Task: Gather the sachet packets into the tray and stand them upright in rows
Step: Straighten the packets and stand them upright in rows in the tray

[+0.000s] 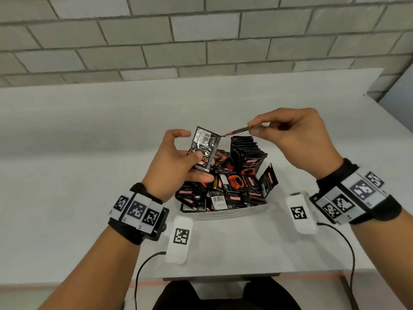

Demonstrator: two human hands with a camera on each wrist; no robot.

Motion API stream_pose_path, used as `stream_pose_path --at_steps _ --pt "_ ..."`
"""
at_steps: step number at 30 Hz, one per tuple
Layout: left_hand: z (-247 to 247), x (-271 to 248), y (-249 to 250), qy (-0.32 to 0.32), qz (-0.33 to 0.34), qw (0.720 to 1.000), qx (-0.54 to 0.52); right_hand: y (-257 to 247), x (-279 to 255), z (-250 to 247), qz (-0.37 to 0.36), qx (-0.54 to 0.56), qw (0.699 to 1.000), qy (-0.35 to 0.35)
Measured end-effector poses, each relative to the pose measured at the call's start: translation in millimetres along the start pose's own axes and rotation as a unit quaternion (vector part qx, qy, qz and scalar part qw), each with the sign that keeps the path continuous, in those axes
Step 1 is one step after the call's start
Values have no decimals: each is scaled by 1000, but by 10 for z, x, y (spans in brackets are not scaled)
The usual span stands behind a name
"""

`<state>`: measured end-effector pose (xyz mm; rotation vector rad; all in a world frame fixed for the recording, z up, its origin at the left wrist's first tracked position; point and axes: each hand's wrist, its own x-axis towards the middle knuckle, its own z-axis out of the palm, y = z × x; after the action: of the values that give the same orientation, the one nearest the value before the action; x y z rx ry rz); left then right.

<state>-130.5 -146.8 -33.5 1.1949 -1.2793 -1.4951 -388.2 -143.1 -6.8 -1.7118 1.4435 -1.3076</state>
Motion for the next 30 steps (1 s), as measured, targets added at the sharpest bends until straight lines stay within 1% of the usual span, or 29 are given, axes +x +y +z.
stream_pose_path --at_steps 2,5,7,9,11,13,15,17,19,20,22,24,25,27,30 --pt "-1 -17 -30 -11 16 999 34 -26 -43 -13 -26 47 998 -14" --pt "58 -69 -32 -46 39 995 77 0 -115 -31 -54 74 993 -72" --pt "74 -78 -40 -49 51 992 102 24 -145 -24 -49 53 993 -96" --pt "61 -82 -54 -46 57 990 121 35 -153 -13 -32 26 996 -81" --pt "16 -84 -60 -27 64 987 147 32 -113 -45 1 30 998 -61" --pt "-35 -80 -76 12 87 980 181 29 -44 -129 28 8 997 -64" --pt "-86 -76 -77 65 131 964 222 58 29 -207 51 -42 993 -93" --pt "-144 -77 -57 113 163 950 242 108 77 -231 58 -113 984 -121" --pt "-214 -81 -47 125 177 950 225 163 91 -212 42 -196 969 -143" --pt "-243 -82 -50 119 176 955 208 193 91 -192 26 -230 961 -151" --pt "-272 -97 -50 108 166 963 184 254 81 -148 -29 -273 947 -167" --pt "-263 -112 -53 99 154 968 170 311 72 -100 -89 -290 936 -179" --pt "-257 -116 -60 91 143 972 166 335 71 -80 -101 -297 931 -187" --pt "-239 -126 -72 67 115 978 162 380 76 -39 -96 -321 919 -208" --pt "-197 -138 -47 22 86 987 137 437 80 23 -67 -350 903 -239"
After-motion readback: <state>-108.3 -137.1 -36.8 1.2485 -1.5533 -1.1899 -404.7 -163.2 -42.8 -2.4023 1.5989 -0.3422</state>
